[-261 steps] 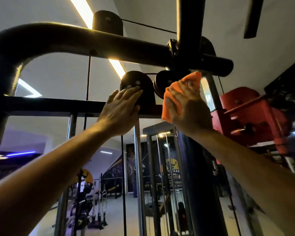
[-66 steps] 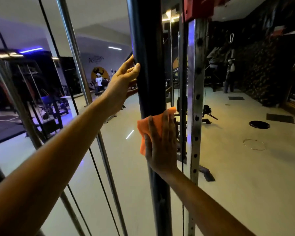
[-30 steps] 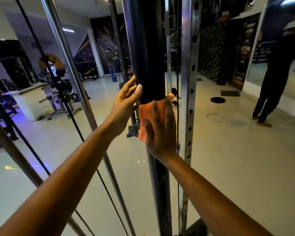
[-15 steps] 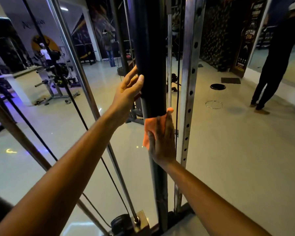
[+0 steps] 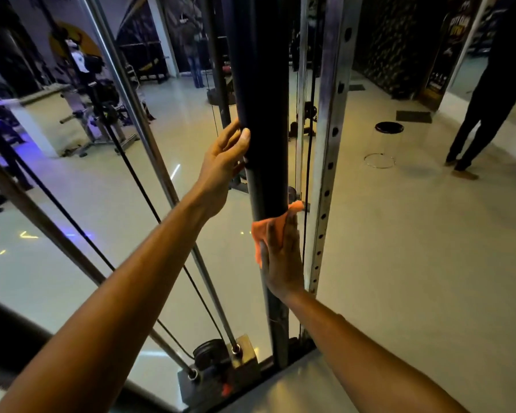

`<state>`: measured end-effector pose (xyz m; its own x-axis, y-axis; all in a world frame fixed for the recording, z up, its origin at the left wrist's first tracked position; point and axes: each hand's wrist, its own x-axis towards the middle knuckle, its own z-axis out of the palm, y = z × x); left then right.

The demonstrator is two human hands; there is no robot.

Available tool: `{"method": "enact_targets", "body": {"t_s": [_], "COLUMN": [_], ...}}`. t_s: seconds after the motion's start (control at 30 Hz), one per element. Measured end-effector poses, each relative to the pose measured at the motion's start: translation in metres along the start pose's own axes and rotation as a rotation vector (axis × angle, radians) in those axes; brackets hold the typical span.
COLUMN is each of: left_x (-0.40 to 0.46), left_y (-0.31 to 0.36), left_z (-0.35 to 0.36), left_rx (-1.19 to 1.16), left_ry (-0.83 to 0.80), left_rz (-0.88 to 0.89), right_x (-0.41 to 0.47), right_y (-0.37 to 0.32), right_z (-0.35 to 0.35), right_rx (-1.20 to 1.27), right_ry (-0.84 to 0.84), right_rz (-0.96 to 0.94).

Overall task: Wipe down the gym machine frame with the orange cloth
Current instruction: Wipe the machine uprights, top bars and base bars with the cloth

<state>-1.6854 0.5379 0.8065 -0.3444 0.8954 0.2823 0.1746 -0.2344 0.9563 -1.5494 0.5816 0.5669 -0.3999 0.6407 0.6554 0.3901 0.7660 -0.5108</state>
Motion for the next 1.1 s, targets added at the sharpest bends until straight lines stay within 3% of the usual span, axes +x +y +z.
{"method": "enact_targets", "body": {"t_s": [0.33,0.47,0.67,0.8,1.1], "left_x": [-0.005,-0.008,-0.025,-0.036,-0.040], "left_y": [-0.010,-0.023,-0.056,-0.070,-0.102], "left_z": [0.005,0.012,0.033,0.041,0.043], "left_rx": [0.027,0.037,0.005,0.006,0.038], "left_ry": [-0.011,0.048,0.167,0.215,0.220], "left_rz": [-0.029,-0.026,-0.067,-0.104,-0.139], "right_x": [0.110,0.072,-0.022,-0.021,0.027], "right_y": [-0.049,-0.012,0.034,0.036,0.018], "right_z": [-0.037,-0.021,0.004,-0.001,-0.016], "right_rx": [0.030,-0.038,0.005,0.053,0.180], "right_ry": [0.181,0.060,-0.179,-0.210,-0.109], "right_rz": [-0.057,-0.125,-0.040,-0.054,-0.022]}}
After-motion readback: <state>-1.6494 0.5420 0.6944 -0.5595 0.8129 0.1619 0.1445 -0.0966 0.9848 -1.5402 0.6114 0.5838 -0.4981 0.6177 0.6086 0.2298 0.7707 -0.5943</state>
